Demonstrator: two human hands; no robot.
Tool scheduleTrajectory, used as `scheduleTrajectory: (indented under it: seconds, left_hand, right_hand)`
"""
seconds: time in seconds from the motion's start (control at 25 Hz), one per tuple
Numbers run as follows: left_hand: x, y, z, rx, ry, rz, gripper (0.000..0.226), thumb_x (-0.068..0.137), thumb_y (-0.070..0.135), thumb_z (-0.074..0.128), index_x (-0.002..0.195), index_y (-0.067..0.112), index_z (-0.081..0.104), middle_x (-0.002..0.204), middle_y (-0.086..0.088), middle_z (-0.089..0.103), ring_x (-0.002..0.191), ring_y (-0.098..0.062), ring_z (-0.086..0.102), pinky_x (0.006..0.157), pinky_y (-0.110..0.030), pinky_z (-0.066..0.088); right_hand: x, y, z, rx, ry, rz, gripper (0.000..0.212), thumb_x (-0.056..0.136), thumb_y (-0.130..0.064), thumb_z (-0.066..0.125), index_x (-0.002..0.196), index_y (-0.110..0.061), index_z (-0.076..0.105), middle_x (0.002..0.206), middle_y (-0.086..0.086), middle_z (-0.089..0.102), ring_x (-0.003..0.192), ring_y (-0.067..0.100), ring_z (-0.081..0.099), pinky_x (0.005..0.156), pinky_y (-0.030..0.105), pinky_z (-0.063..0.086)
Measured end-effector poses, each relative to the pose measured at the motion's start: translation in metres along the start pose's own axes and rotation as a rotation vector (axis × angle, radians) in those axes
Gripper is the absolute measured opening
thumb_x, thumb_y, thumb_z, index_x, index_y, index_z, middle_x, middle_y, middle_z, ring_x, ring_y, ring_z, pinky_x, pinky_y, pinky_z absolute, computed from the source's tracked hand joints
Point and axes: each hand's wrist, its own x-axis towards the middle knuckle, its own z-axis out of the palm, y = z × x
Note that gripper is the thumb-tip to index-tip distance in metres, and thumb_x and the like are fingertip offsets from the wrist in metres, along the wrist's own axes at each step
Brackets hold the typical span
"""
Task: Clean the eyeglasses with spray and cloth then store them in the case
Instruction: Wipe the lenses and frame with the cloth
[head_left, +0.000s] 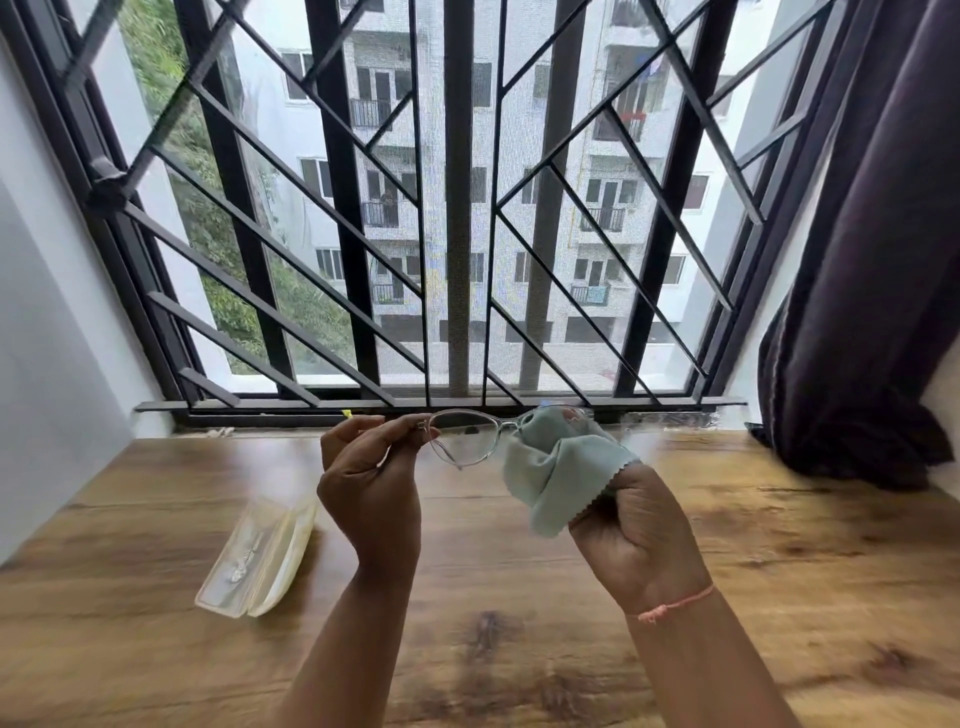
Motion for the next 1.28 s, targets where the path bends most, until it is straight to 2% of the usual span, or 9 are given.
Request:
scheduleTrajectory:
  seconds: [0.2,0.44,0.56,0.64,0.76,0.88,1.04,1.16,1.28]
  left_hand:
    - [-0.003,0.000,0.001,-0.017,-0.012,-0.011,0.041,0.060,-0.008,0.075,0.076,0.029,0.068,0.071,0.031,0.063,0.085,-0.028,0.054,0.071,-0.015,0.045]
    - [-0.006,0.006,0.001,-0.010,-0.055,0.046,0.044,0.061,-0.007,0.074,0.075,0.034,0.067,0.073,0.033,0.063,0.084,-0.026,0.052,0.072,-0.016,0.043]
    - [-0.004,0.005,0.001,-0.011,-0.044,0.038,0.046,0.061,-0.006,0.074,0.070,0.039,0.071,0.072,0.033,0.063,0.084,-0.032,0.054,0.072,-0.024,0.045]
    - [-0.002,0.004,0.001,-0.029,-0.022,0.008,0.054,0.060,-0.008,0.075,0.076,0.043,0.072,0.073,0.031,0.064,0.084,-0.033,0.054,0.072,-0.032,0.048]
    - [0.001,0.001,0.001,-0.035,0.007,-0.029,0.059,0.059,-0.009,0.075,0.079,0.047,0.070,0.073,0.031,0.064,0.086,-0.024,0.054,0.072,-0.025,0.047]
    - [0.001,0.002,0.000,-0.031,0.024,-0.042,0.066,0.060,-0.008,0.075,0.098,0.043,0.060,0.074,0.031,0.063,0.086,-0.024,0.055,0.072,-0.022,0.046]
    - [0.003,-0.001,-0.002,-0.022,0.024,-0.052,0.059,0.061,-0.006,0.076,0.092,0.042,0.065,0.074,0.030,0.064,0.086,-0.025,0.055,0.074,-0.033,0.048]
    - [0.004,-0.002,-0.002,-0.031,0.026,-0.071,0.055,0.061,-0.006,0.076,0.076,0.046,0.071,0.073,0.030,0.064,0.086,-0.026,0.056,0.073,-0.029,0.048]
    - [0.003,-0.003,-0.003,-0.002,0.008,-0.028,0.043,0.060,-0.005,0.076,0.068,0.037,0.071,0.072,0.030,0.064,0.085,-0.032,0.057,0.070,-0.020,0.048]
  right_hand:
    - [0.005,0.010,-0.004,-0.059,0.038,0.000,0.038,0.065,0.027,0.043,0.097,0.009,0.054,0.082,0.017,0.052,0.061,0.030,0.055,0.053,0.030,0.052]
    - [0.009,0.015,0.004,0.004,0.289,-0.012,0.024,0.073,0.015,0.047,0.084,0.000,0.062,0.066,0.017,0.060,0.051,0.025,0.061,0.048,0.029,0.051]
    - [0.009,0.011,0.006,0.090,0.355,-0.023,0.016,0.080,0.006,0.054,0.079,-0.008,0.062,0.059,0.008,0.064,0.059,0.021,0.061,0.047,0.027,0.053]
    - [0.008,0.008,0.006,0.139,0.351,-0.034,0.011,0.082,0.000,0.056,0.081,-0.010,0.062,0.059,0.006,0.067,0.065,0.022,0.061,0.050,0.031,0.055]
    - [0.007,0.007,0.004,0.143,0.342,-0.033,0.013,0.081,0.001,0.056,0.077,-0.009,0.062,0.061,0.008,0.067,0.059,0.020,0.064,0.054,0.032,0.056]
    - [0.005,0.006,0.002,0.152,0.285,-0.043,0.025,0.075,0.010,0.050,0.067,-0.007,0.067,0.064,0.010,0.066,0.054,0.021,0.065,0.054,0.032,0.056]
    - [-0.007,-0.002,0.009,-0.025,0.094,-0.036,0.026,0.057,0.010,0.048,0.053,-0.003,0.070,0.061,0.005,0.068,0.052,0.017,0.064,0.051,0.024,0.053]
    - [-0.005,0.002,0.005,-0.076,-0.005,-0.030,0.031,0.058,0.016,0.047,0.069,0.001,0.071,0.069,0.009,0.066,0.059,0.020,0.061,0.054,0.025,0.052]
    - [0.002,0.010,-0.002,-0.039,0.034,-0.031,0.040,0.061,0.025,0.044,0.092,0.009,0.064,0.079,0.018,0.062,0.062,0.028,0.060,0.058,0.032,0.052]
